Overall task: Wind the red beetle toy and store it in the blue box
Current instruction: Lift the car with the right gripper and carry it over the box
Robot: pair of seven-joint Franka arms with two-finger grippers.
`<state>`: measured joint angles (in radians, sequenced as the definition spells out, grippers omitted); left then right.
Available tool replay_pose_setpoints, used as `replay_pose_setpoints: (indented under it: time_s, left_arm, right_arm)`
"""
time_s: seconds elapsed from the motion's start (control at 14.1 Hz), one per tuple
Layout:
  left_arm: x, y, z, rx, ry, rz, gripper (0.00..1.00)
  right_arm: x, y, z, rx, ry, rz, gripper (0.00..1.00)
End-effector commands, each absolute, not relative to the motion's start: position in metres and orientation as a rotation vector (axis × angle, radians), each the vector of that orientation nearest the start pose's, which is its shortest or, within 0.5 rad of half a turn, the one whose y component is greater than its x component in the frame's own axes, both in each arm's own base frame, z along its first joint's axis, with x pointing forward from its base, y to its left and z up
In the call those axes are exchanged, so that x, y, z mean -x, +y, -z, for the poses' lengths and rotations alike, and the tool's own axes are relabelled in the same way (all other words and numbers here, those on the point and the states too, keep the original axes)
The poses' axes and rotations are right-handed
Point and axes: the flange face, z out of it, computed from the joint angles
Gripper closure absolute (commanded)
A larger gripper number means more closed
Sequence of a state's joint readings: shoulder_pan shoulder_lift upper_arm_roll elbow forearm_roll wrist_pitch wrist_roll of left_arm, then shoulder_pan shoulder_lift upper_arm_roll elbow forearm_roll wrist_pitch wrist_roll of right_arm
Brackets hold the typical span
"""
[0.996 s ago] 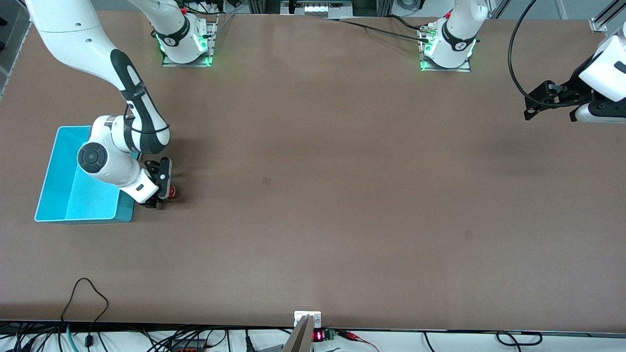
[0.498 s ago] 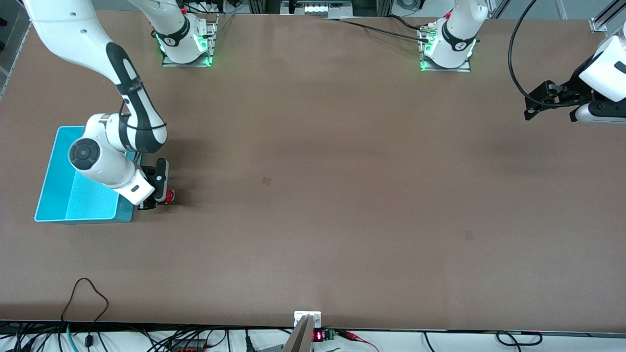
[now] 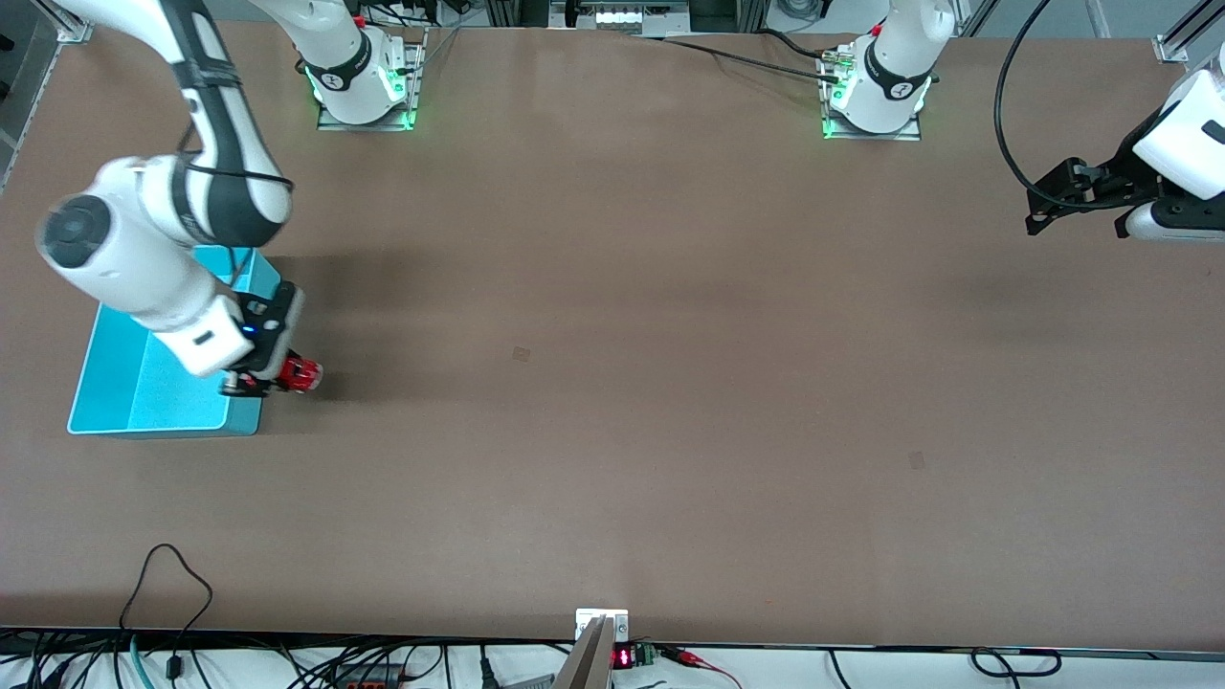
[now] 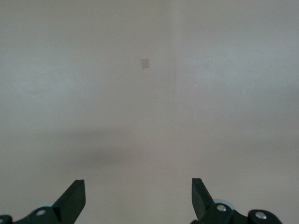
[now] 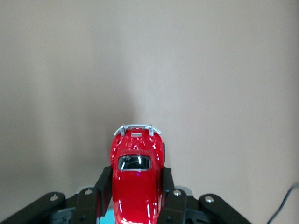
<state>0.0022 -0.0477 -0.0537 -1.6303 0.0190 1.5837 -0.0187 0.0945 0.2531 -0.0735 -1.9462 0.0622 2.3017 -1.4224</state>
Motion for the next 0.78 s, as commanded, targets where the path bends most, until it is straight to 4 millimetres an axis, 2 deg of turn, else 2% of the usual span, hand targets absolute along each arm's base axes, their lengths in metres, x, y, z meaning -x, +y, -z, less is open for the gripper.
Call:
replay_pose_setpoints:
  time_s: [0.0,0.14,0.21,0.28,0.5,0.71]
  left_arm:
    - [-0.541,-0.024,-0.63,3.117,0.071,-0.014,0.0]
    - [-0.541,-0.024,-0.63,3.117,0.071,-0.014,0.0]
    - [-0.541,-0.024,-0.631,3.117,0.071,-0.011,0.0]
    - [-0.541,-0.024,-0.631,3.117,0.071,-0.011,0.0]
    - [-0.541,-0.024,-0.631,3.117,0.071,-0.011,0.0]
    - [-0.541,-0.024,-0.631,3.117,0.071,-0.011,0.0]
  right_arm:
    - [-0.609,-0.058,-0.358,2.51,-1.911,0.097,0.89]
    - [-0.603,-0.098,-0.353,2.585,-1.777,0.089,0.89]
    - [-0.601,-0.108,-0.349,2.638,-1.686,0.083,0.89]
    - [-0.598,-0.117,-0.343,2.74,-1.494,0.067,0.89]
    - [-0.593,-0.128,-0.334,2.97,-0.882,0.019,0.89]
    - [-0.579,-0.128,-0.313,3.034,-0.314,-0.176,0.97]
